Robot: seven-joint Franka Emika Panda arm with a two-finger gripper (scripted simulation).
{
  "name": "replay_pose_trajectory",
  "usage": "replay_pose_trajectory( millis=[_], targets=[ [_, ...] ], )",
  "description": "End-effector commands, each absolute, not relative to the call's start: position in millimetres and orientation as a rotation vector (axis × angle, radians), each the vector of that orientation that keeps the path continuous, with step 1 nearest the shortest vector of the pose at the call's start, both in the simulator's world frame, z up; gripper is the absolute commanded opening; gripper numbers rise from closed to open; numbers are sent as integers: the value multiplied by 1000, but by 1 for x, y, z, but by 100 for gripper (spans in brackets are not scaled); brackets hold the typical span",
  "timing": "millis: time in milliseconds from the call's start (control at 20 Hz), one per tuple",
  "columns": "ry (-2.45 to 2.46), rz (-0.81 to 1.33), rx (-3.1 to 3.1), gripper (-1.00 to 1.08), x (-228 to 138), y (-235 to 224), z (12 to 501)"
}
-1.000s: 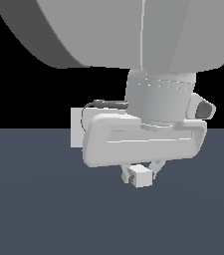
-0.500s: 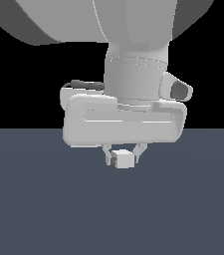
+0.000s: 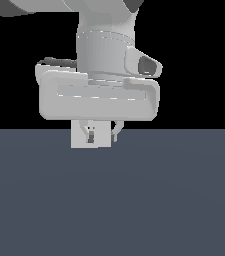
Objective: Plug the charger into the wall socket.
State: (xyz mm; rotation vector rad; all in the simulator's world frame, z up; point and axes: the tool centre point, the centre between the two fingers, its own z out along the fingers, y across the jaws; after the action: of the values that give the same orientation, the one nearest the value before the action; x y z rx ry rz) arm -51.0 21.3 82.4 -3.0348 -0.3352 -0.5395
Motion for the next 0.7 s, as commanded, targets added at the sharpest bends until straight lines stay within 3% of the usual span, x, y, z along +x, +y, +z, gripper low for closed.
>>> replay_pose_trajectory(
  millis=[0, 650],
  targets=[
    [-319, -539, -3039, -100, -49, 28, 89],
    [-298, -537, -3046, -100, -44, 39, 100]
  ],
)
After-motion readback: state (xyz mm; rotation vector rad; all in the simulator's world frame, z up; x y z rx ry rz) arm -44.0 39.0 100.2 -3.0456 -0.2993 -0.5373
